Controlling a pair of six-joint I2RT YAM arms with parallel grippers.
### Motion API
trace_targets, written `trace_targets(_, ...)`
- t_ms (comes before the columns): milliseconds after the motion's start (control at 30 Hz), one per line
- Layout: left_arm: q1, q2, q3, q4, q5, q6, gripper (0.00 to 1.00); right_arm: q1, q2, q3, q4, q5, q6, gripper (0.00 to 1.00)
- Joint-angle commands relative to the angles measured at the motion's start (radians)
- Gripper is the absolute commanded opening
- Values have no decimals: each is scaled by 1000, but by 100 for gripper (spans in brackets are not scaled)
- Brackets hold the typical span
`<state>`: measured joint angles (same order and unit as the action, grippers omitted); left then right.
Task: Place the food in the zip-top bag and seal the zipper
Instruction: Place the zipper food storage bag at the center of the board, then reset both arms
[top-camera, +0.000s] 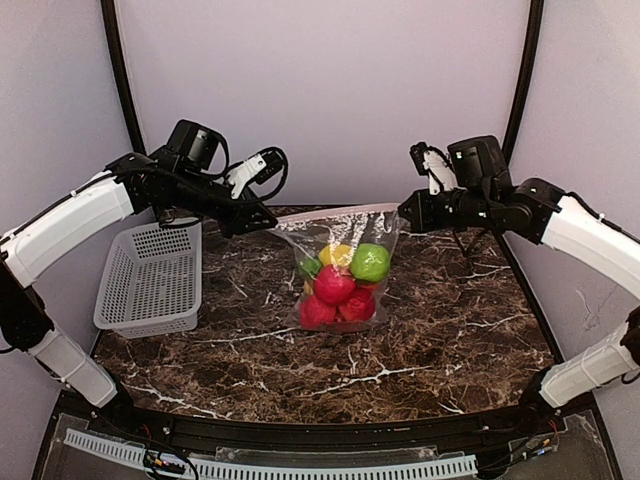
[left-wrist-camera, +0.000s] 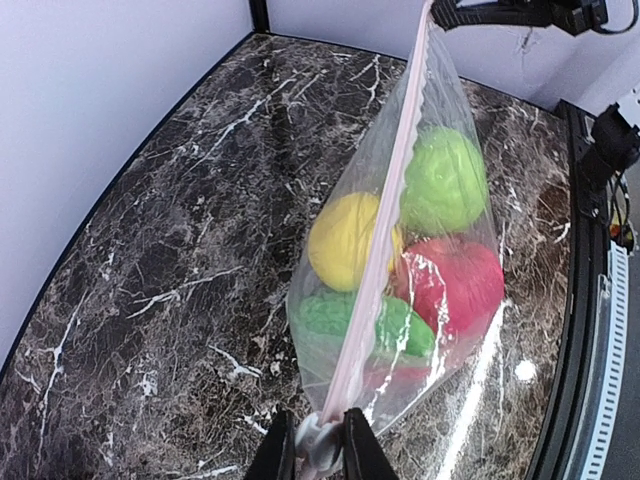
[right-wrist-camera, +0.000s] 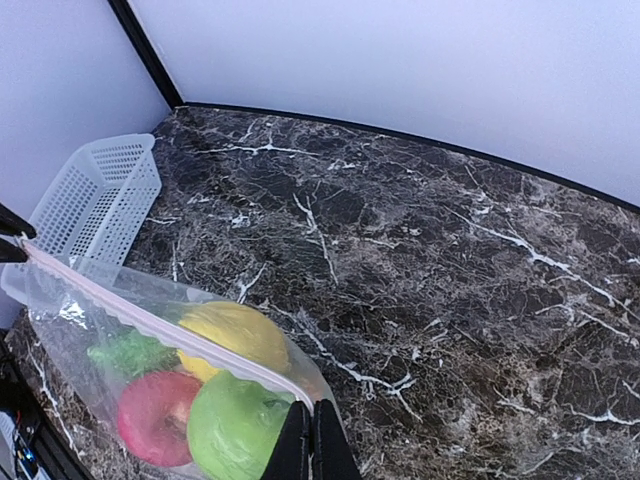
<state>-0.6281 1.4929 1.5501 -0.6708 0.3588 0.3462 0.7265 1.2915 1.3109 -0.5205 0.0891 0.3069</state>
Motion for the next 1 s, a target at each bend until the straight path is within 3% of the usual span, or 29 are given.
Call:
trace_targets(0,25,23,-24,119,-77,-139,1,-45,90,25,56,64,80,0)
trace_targets(200,50,129,-13,283,-105,-299,1,-103,207,68,109,1,115,0)
trace_targets(300,72,171,-20,362,-117,-368,12,-130,243,82,131,-40,117,4)
trace_targets(367,88,184,-26,407,-103,-414,32,-145,257,91,139,-70,114,11)
trace_targets(400,92,186,-27,418,-87,-440,50,-150,261,94,143,-81,110,17)
trace_targets(467,103,189,-25,441,-74,-463,71,-158,258,99,144,-84,97,35)
trace_targets(533,105,180,-25,444,-75,-466,83,-166,249,98,146,-84,83,59)
trace_targets(633,126,159,-39,436,-75,-472,90,-185,230,86,145,-110,66,82)
trace_targets(733,158,129,-100,439,-68,-490,92,-211,208,62,144,-113,54,94)
trace_targets(967,283,-7,-259,446,-91,-516,93,-299,143,-48,156,-111,31,98)
